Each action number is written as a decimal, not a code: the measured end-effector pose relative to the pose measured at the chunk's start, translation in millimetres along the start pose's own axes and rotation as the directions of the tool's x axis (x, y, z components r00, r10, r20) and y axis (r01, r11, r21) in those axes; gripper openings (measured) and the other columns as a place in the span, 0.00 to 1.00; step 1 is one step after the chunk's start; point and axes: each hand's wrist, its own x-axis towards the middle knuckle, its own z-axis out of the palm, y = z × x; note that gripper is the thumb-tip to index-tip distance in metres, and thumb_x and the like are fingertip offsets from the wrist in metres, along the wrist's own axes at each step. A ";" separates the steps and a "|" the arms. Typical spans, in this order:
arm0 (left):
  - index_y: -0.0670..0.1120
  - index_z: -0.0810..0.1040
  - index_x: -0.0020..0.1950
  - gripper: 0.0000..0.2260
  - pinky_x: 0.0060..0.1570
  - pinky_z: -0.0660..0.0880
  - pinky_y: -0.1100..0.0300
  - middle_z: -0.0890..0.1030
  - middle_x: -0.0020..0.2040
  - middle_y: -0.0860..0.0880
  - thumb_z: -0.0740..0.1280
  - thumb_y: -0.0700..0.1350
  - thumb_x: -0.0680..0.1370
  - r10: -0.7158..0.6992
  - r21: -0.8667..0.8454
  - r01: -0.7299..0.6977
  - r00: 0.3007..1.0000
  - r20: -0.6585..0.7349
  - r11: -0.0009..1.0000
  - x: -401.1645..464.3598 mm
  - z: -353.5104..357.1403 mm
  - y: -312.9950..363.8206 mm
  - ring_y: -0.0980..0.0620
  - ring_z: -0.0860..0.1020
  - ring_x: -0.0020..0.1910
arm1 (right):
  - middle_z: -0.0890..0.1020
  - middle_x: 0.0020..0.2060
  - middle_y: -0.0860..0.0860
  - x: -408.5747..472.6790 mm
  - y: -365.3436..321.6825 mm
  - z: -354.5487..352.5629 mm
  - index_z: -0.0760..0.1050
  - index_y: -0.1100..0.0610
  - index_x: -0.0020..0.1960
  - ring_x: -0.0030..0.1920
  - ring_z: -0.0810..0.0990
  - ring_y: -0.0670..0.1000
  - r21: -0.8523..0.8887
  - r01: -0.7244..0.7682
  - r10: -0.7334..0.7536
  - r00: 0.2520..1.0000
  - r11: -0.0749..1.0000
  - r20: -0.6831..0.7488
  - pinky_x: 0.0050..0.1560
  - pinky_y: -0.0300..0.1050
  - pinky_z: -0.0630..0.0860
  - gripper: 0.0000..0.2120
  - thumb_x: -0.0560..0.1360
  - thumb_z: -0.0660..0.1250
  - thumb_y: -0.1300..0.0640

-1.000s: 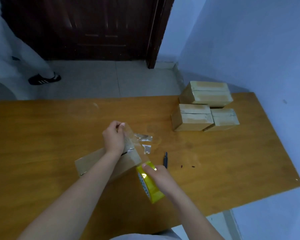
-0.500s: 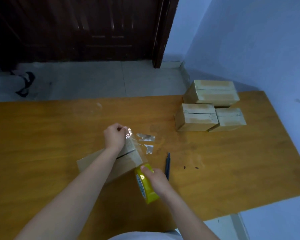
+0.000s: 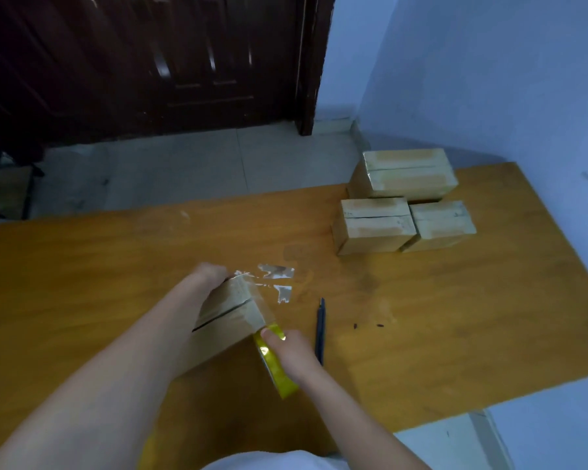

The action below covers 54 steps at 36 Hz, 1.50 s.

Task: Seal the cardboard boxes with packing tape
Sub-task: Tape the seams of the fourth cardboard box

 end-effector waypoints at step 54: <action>0.37 0.64 0.73 0.46 0.73 0.44 0.53 0.64 0.74 0.39 0.42 0.73 0.74 0.767 0.711 -0.472 0.625 -0.148 0.522 -44.6 71.7 -95.2 0.43 0.60 0.74 | 0.76 0.55 0.53 -10.8 13.7 0.2 0.70 0.56 0.62 0.55 0.75 0.54 0.091 -0.125 0.117 0.989 0.988 0.085 0.55 0.49 0.72 0.27 0.78 0.50 0.35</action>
